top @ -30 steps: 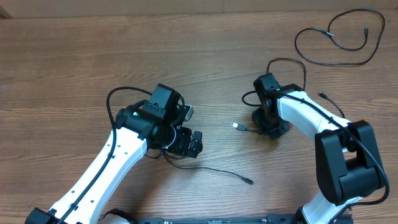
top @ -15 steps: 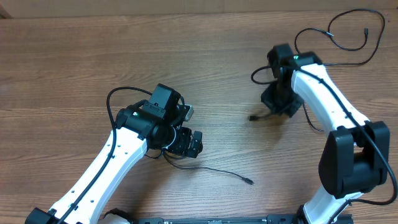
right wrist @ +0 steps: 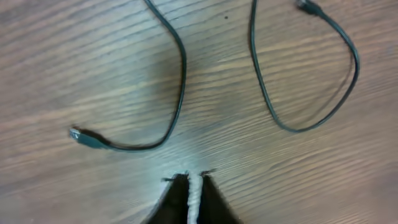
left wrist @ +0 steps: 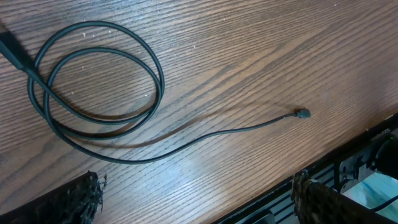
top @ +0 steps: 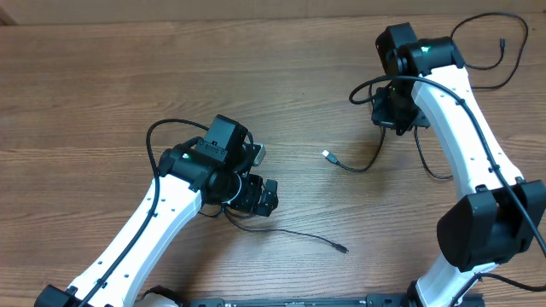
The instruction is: Untangle cables
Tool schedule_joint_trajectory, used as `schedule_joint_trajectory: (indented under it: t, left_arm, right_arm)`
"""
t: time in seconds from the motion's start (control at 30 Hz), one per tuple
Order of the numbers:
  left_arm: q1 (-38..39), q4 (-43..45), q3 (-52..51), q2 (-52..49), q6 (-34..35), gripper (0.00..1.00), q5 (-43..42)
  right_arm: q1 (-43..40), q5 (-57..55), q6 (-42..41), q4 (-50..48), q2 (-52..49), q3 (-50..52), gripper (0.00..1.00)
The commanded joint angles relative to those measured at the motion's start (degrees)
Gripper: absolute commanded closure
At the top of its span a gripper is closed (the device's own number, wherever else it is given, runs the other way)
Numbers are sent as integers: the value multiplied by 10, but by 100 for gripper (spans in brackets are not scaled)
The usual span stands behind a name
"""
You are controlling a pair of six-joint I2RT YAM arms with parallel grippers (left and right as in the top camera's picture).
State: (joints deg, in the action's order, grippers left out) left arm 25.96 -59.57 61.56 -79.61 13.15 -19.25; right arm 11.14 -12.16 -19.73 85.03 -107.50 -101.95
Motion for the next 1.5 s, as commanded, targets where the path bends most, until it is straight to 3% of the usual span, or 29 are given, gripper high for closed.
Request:
schedule_joint_trajectory:
  t: [0.0, 0.17, 0.4, 0.5, 0.57, 0.6, 0.63, 0.73, 0.8, 0.93, 1.03, 1.13, 1.2, 1.37, 1.47]
  left_arm:
    - [3, 2, 11, 10, 2, 1, 2]
    - [3, 2, 11, 10, 2, 1, 2]
    - [3, 2, 11, 10, 2, 0, 2]
    - [3, 2, 11, 10, 2, 1, 2]
    - [3, 2, 11, 10, 2, 0, 2]
    - [3, 2, 11, 10, 2, 1, 2]
    - [3, 2, 11, 10, 2, 0, 2]
    - [3, 2, 11, 10, 2, 0, 2]
    - [3, 2, 11, 10, 2, 0, 2]
    - [3, 2, 11, 10, 2, 0, 2]
    - [3, 2, 11, 10, 2, 0, 2]
    - [3, 2, 11, 10, 2, 0, 2]
    - [3, 2, 11, 10, 2, 0, 2]
    - [3, 2, 11, 10, 2, 1, 2]
    - [3, 2, 11, 10, 2, 0, 2]
  right_arm:
    - [-1, 66, 16, -8, 7, -10, 82]
    - [5, 185, -75, -53, 7, 14, 77]
    - [32, 187, -193, -151, 7, 102, 73]
    - [39, 187, -262, -184, 7, 140, 67]
    - [42, 191, -288, -196, 7, 156, 50]
    - [42, 206, -289, -196, 7, 161, 34]
    - [42, 213, -289, -195, 7, 162, 25]
    - [42, 200, -285, -196, 7, 162, 39]
    - [42, 189, -290, -193, 7, 162, 54]
    - [43, 134, -391, -151, 7, 164, 51]
    - [43, 87, -494, -99, 7, 165, 61]
    - [43, 83, -564, -67, 7, 165, 63]
    - [43, 83, -596, -58, 7, 165, 65]
    - [43, 83, -610, -75, 7, 165, 51]
    - [45, 84, -613, -82, 7, 165, 53]
